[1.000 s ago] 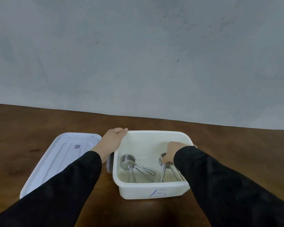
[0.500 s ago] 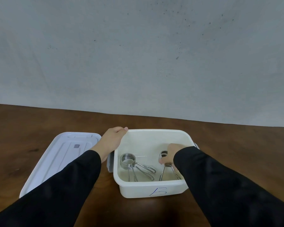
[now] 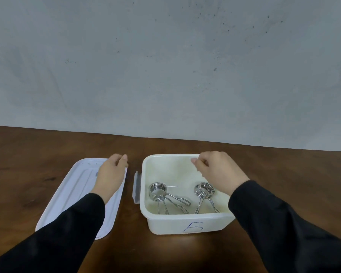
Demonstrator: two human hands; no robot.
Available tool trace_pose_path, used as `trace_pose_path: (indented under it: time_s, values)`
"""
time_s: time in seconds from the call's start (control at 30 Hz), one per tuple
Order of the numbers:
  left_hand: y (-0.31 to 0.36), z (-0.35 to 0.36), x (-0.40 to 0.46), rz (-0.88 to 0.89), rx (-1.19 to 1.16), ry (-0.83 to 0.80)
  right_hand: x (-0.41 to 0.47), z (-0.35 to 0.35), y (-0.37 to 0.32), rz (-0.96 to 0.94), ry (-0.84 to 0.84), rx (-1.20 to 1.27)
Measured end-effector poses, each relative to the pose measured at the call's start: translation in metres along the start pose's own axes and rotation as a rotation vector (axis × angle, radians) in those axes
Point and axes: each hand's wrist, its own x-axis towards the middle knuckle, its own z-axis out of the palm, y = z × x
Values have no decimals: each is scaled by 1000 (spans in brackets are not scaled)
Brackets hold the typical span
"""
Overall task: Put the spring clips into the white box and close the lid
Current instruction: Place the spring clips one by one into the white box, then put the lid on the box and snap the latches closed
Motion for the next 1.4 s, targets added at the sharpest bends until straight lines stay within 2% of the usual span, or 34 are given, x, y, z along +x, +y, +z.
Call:
trace_pose_path:
  time_s: [0.07, 0.17, 0.27, 0.33, 0.4, 0.53, 0.73, 0.83, 0.93, 0.97, 1.03, 1.13, 1.2, 1.27, 1.33, 1.4]
  values:
    - [-26, -10, -13, 30, 209, 52, -21, 4, -22, -78, 25, 124]
    - [-65, -18, -42, 123, 403, 101, -68, 21, -58, -246, 20, 338]
    - [-98, -25, -75, 258, 634, 38, -113, 55, -77, -413, -63, 429]
    - [-115, -31, -95, 294, 742, -22, -132, 92, -74, -398, -204, 413]
    - [-126, -33, -109, 346, 789, -44, -143, 135, -64, -368, -271, 394]
    - [-125, -35, -120, 333, 781, -124, -145, 189, -51, -292, -227, 396]
    - [-131, -36, -125, 391, 802, -67, -136, 189, -69, -234, -243, 313]
    - [-106, -45, -129, 312, 686, 46, -139, 184, -71, -231, -257, 338]
    - [-72, -69, -132, 247, 362, 264, -142, 164, -81, -301, -228, 461]
    - [-59, -80, -132, 271, 246, 341, -142, 153, -87, -352, -163, 529]
    - [-31, -100, -130, 368, 62, 476, -137, 118, -99, -457, 86, 683]
    - [26, -127, -132, 656, -72, 602, -116, 54, -102, -478, 521, 782]
    - [62, -135, -126, 728, -194, 605, -95, 15, -89, -281, 639, 742]
    - [96, -135, -123, 680, -331, 515, -77, -15, -68, -98, 537, 730]
    - [122, -124, -115, 573, -461, 356, -67, -34, -45, -12, 402, 813]
    - [138, -107, -104, 452, -499, 256, -63, -45, -20, 63, 376, 783]
